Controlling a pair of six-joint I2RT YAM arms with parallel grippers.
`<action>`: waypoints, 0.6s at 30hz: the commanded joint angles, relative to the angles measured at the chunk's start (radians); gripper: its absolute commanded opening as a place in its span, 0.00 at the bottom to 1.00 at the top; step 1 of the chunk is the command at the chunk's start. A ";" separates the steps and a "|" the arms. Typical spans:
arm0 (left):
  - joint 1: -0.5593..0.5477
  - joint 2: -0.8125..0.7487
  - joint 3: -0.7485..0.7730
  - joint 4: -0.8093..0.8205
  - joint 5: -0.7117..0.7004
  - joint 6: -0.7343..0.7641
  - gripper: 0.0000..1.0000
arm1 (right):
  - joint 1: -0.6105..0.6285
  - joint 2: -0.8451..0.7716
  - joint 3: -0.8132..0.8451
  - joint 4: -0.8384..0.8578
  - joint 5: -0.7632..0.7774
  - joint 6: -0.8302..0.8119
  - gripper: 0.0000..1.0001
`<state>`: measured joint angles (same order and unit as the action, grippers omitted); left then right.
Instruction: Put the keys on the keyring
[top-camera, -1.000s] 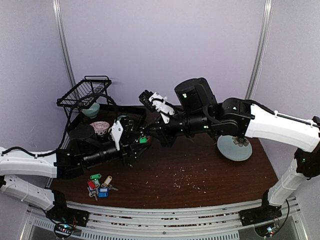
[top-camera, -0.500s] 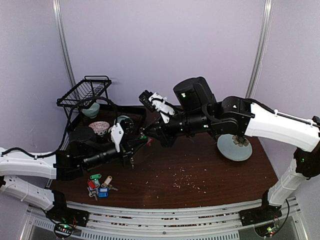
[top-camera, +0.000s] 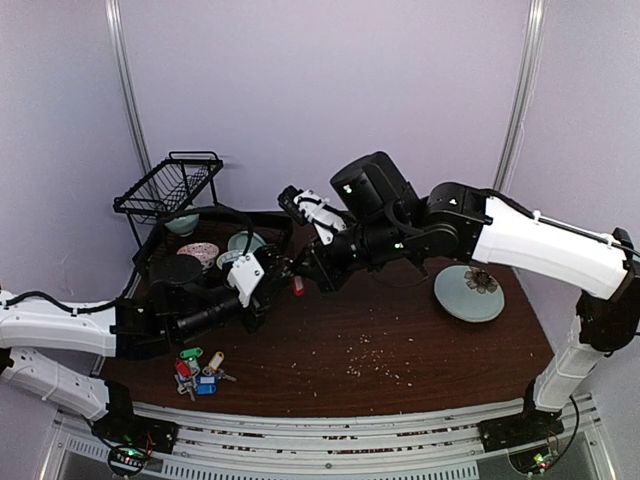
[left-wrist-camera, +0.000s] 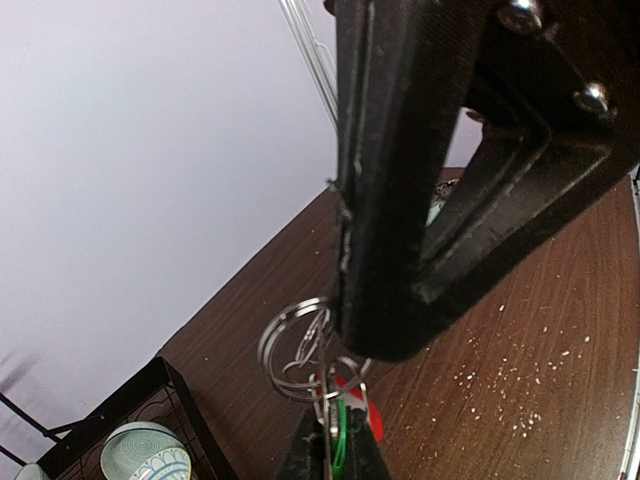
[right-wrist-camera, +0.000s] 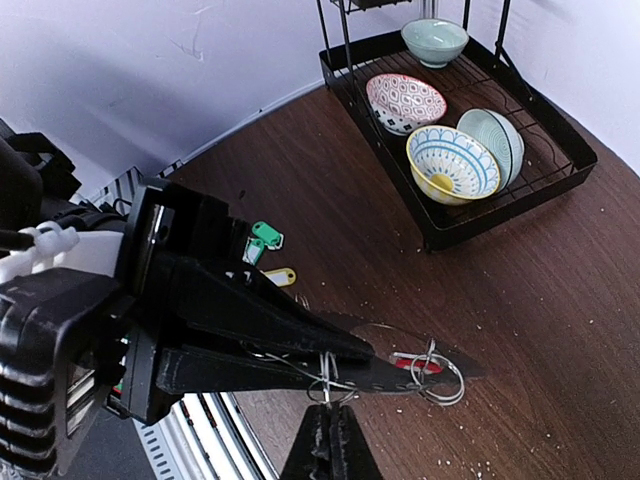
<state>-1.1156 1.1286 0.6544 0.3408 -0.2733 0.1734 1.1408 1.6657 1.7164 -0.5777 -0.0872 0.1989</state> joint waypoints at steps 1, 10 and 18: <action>0.013 0.007 0.032 -0.016 -0.132 0.033 0.00 | -0.007 -0.063 -0.051 -0.061 -0.023 0.033 0.00; -0.021 0.011 0.023 -0.015 -0.084 0.084 0.00 | -0.031 -0.077 -0.093 0.009 -0.127 0.032 0.00; -0.032 0.027 0.031 -0.016 -0.119 0.113 0.00 | -0.035 -0.062 -0.093 -0.050 -0.154 0.028 0.00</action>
<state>-1.1591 1.1526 0.6613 0.3042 -0.3031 0.2653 1.1099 1.6176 1.6138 -0.5488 -0.2008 0.2173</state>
